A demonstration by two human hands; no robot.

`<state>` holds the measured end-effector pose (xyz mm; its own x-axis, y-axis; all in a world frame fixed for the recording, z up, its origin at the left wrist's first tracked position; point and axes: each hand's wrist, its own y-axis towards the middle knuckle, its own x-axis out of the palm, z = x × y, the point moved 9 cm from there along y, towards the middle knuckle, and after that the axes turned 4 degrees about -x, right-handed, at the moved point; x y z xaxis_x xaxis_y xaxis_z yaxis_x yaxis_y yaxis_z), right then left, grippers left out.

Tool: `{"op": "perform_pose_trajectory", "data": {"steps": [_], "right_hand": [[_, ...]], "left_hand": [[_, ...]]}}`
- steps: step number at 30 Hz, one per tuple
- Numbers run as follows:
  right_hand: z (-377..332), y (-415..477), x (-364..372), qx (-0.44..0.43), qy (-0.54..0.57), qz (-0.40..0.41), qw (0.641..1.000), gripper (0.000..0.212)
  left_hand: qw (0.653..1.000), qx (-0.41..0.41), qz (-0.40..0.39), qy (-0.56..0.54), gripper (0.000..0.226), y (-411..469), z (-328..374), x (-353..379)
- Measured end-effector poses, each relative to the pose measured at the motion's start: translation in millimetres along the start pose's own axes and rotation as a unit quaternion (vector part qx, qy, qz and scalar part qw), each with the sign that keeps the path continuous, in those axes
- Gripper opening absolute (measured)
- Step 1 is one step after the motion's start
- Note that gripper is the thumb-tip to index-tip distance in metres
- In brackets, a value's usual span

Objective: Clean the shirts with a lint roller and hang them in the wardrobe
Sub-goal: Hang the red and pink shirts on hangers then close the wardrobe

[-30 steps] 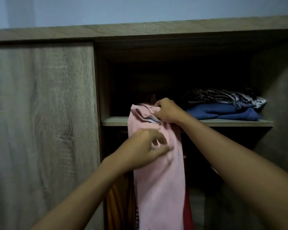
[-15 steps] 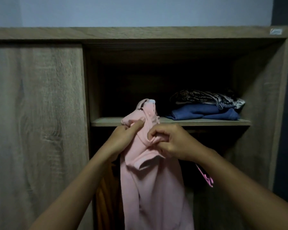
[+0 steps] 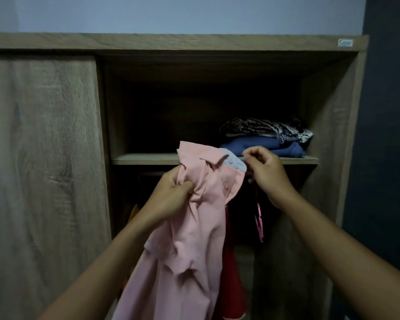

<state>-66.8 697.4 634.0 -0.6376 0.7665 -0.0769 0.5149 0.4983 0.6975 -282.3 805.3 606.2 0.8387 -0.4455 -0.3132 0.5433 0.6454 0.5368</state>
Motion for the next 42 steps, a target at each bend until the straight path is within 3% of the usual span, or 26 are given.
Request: {"op": "perform_pose_trajectory", "data": {"steps": [3,7,13,17,20,26,29,32,34,38,42], "right_hand": [[9.3,-7.6,-5.4,0.009,0.003,-0.082,0.997,0.04],[0.0,-29.3,-12.9,-0.038,-0.04,-0.204,0.977,0.068],[1.9,-76.3,-20.2,-0.039,-0.113,-0.371,0.921,0.07],[-14.9,-89.6,-46.9,-0.079,-0.084,-0.327,0.938,0.024],[-21.1,-88.0,-77.7,-0.077,-0.074,-0.257,0.961,0.008],[-58.8,-90.9,-123.6,-0.122,-0.081,-0.175,0.973,0.004],[-73.9,-101.3,-122.5,-0.146,-0.13,-0.213,0.957,0.005],[-82.0,-111.9,-116.2,-0.172,-0.169,-0.244,0.939,0.005],[-86.1,-116.6,-113.3,-0.18,-0.187,-0.256,0.931,0.004],[-96.0,-117.1,-115.6,-0.184,-0.196,-0.247,0.931,0.004],[-101.8,-111.7,-116.9,-0.194,-0.199,-0.237,0.931,0.004]], "left_hand": [[1.0,0.023,-0.02,0.007,0.031,-10.2,16.5,13.6],[0.998,0.03,-0.037,0.03,0.052,-28.3,33.1,35.1],[0.998,0.039,-0.032,0.03,0.04,-61.4,54.0,63.4],[0.998,0.024,-0.043,0.025,0.042,-83.2,66.2,81.9],[0.999,-0.011,-0.027,0.024,0.046,-93.5,62.2,89.2],[0.99,-0.104,0.01,0.092,0.03,-104.7,47.3,101.9],[0.995,-0.061,0.046,0.067,0.022,-104.7,74.9,105.8],[0.997,-0.033,0.005,0.064,0.041,-109.8,102.7,125.3],[0.994,-0.017,-0.02,0.107,0.047,-115.9,113.8,140.7],[0.965,0.025,0.008,0.262,0.044,-122.2,124.2,153.1],[0.96,0.04,0.023,0.277,0.033,-120.4,130.2,155.7]]}}
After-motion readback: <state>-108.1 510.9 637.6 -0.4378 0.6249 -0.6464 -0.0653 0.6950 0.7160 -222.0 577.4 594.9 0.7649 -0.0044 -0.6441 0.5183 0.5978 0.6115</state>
